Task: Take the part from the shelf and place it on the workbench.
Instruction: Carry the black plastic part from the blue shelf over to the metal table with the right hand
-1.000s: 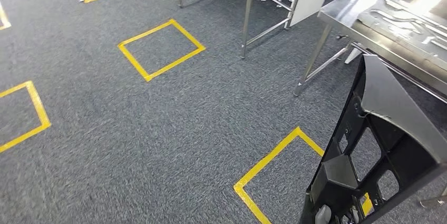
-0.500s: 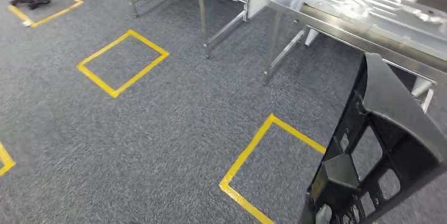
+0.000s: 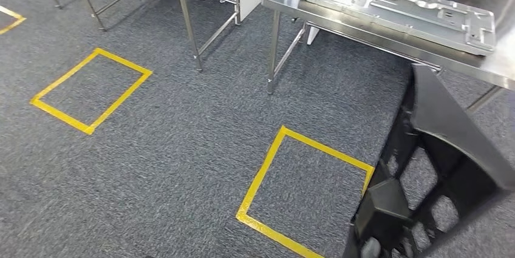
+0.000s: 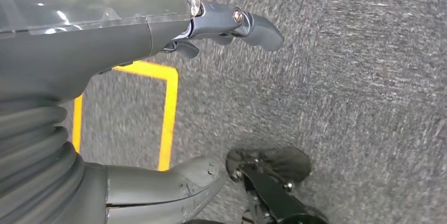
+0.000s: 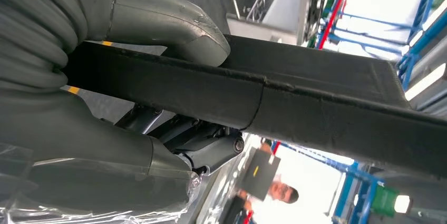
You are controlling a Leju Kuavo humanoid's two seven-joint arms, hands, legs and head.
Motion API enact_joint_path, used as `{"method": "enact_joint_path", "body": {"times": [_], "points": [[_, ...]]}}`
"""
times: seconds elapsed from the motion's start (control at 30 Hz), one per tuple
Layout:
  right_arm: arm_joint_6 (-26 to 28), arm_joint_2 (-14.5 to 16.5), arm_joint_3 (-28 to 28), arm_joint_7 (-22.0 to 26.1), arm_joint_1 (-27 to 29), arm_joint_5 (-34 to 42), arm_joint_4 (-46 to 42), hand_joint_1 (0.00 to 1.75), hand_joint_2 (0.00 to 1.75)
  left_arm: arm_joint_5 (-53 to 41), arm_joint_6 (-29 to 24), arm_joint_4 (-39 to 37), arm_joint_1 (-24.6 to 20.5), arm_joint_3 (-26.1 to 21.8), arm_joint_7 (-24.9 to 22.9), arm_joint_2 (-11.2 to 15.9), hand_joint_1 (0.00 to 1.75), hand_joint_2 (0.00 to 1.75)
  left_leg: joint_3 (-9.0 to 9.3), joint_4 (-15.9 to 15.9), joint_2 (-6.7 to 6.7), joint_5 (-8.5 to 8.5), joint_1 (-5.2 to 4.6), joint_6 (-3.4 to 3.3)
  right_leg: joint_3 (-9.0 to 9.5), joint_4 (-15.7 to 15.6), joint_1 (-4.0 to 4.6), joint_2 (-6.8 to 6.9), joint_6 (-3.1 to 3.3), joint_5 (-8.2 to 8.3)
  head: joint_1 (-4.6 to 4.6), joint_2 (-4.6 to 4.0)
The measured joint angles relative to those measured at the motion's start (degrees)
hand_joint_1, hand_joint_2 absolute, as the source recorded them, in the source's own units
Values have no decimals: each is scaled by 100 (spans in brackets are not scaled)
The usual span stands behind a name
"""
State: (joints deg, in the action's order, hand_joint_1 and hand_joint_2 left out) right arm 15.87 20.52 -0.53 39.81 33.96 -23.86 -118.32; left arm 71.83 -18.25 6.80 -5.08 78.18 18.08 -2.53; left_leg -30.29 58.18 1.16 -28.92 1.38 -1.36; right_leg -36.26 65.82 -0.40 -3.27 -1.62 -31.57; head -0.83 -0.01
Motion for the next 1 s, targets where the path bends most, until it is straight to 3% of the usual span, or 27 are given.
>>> {"method": "enact_joint_path", "body": {"times": [0.07, 0.1, 0.13, 0.2, 0.27, 0.33, 0.37, 0.4, 0.47, 0.53, 0.57, 0.6, 0.63, 0.7, 0.77, 0.8, 0.93, 1.0], "points": [[-18, -1, -8, -1, -15, 2, 7, 175, 175, 9, 1, -1, 21, 0, 2, 7, 0, 175, 3, -9, -176, -7, -26, -22, -333, 678, -10, 241, -40, -308, -32, -1], [-21, -1, -13, -2, -14, 3, 11, 175, 175, 13, 3, -1, 26, 0, 3, 8, 0, 175, 5, -8, -261, -17, -35, -22, -431, 861, -17, 279, -48, -349, -33, -1], [-21, -1, -18, -2, -10, 4, 14, 175, 175, 17, 5, -1, 24, 0, 3, 8, 0, 175, 15, -8, -344, -29, -44, -21, -427, 846, -21, 303, -45, -282, -34, 0], [-21, -2, -24, -3, -6, 13, 15, 175, 175, 26, 10, 0, 10, 0, 7, 6, 0, 175, 60, -12, -493, -60, -62, -10, -96, 209, 3, 423, 16, 94, -35, 0], [-30, -1, -27, -3, -14, 36, 13, 175, 175, 39, 12, 0, -1, 0, 11, -4, 0, 175, 107, -10, -619, -100, -91, 25, 277, -516, 76, 678, 124, 351, -31, 0], [-52, 0, -31, -2, -18, 71, 10, 175, 175, 50, 13, 0, -9, 0, 16, -11, 0, 175, 139, -18, -735, -127, -106, 76, 367, -736, 129, 757, 190, 373, -26, 1], [-67, 1, -34, -2, -12, 85, 10, 175, 175, 55, 13, 0, -18, 0, 19, -12, 0, 175, 163, -35, -798, -133, -108, 103, 356, -753, 132, 681, 207, 387, -26, 1], [-77, 1, -39, -2, -4, 95, 10, 175, 175, 55, 13, 0, -29, 0, 21, -11, 0, 175, 184, -32, -793, -153, -106, 132, 368, -790, 110, 613, 224, 411, -25, 1], [-69, 1, -52, -13, -4, 104, 10, 175, 175, 58, 18, 0, -37, 2, 27, -5, 0, 175, 117, 190, -547, -310, -95, 186, 410, -878, 54, 498, 275, 461, -5, 1], [9, 1, -63, -62, -22, 108, 13, 175, 175, 66, 54, 0, -19, 4, 40, 2, 0, 175, -195, 844, -234, -640, -72, 228, 433, -906, 22, 404, 312, 477, 35, 0], [63, 1, -68, -99, -28, 107, 16, 175, 175, 73, 79, 0, -7, 5, 50, 2, 0, 175, -393, 1216, -179, -780, -66, 246, 432, -898, 22, 354, 320, 467, 49, 0], [113, 1, -74, -136, -28, 105, 22, 175, 175, 78, 103, 0, 2, 6, 61, 2, 0, 175, -547, 1473, -161, -826, -61, 263, 434, -884, 21, 303, 321, 453, 59, 1], [152, 1, -79, -167, -27, 102, 29, 175, 175, 84, 119, 0, 8, 7, 71, 2, 0, 175, -619, 1538, -158, -756, -56, 278, 442, -867, 20, 257, 316, 430, 63, 0], [196, 1, -89, -207, -27, 86, 41, 175, 175, 97, 132, 0, 11, 7, 79, 10, 0, 175, -449, 1024, -155, -331, -38, 288, 475, -816, 10, 183, 282, 363, 68, 1], [219, 1, -92, -225, -28, 48, 44, 175, 175, 119, 133, 0, 3, 9, 80, 19, 0, 175, -178, 368, -123, -75, -34, 248, 494, -746, 15, 137, 218, 282, 77, 1], [226, 1, -92, -230, -28, 23, 44, 175, 175, 131, 133, 0, -3, 11, 80, 21, 0, 175, -107, 195, -109, -56, -40, 208, 496, -722, 23, 126, 183, 250, 74, 1], [239, 1, -91, -243, -24, -52, 40, 175, 175, 148, 133, 0, -9, 23, 77, 11, 0, 175, -25, 90, -109, -101, -53, 22, 492, -586, 23, 149, 44, 235, 56, 1], [241, 1, -91, -249, -30, -89, 25, 175, 175, 153, 133, 0, -11, 29, 76, 2, 0, 175, 52, 70, -121, -112, -37, -35, 298, -208, 10, 226, -6, 50, 27, 1]]}}
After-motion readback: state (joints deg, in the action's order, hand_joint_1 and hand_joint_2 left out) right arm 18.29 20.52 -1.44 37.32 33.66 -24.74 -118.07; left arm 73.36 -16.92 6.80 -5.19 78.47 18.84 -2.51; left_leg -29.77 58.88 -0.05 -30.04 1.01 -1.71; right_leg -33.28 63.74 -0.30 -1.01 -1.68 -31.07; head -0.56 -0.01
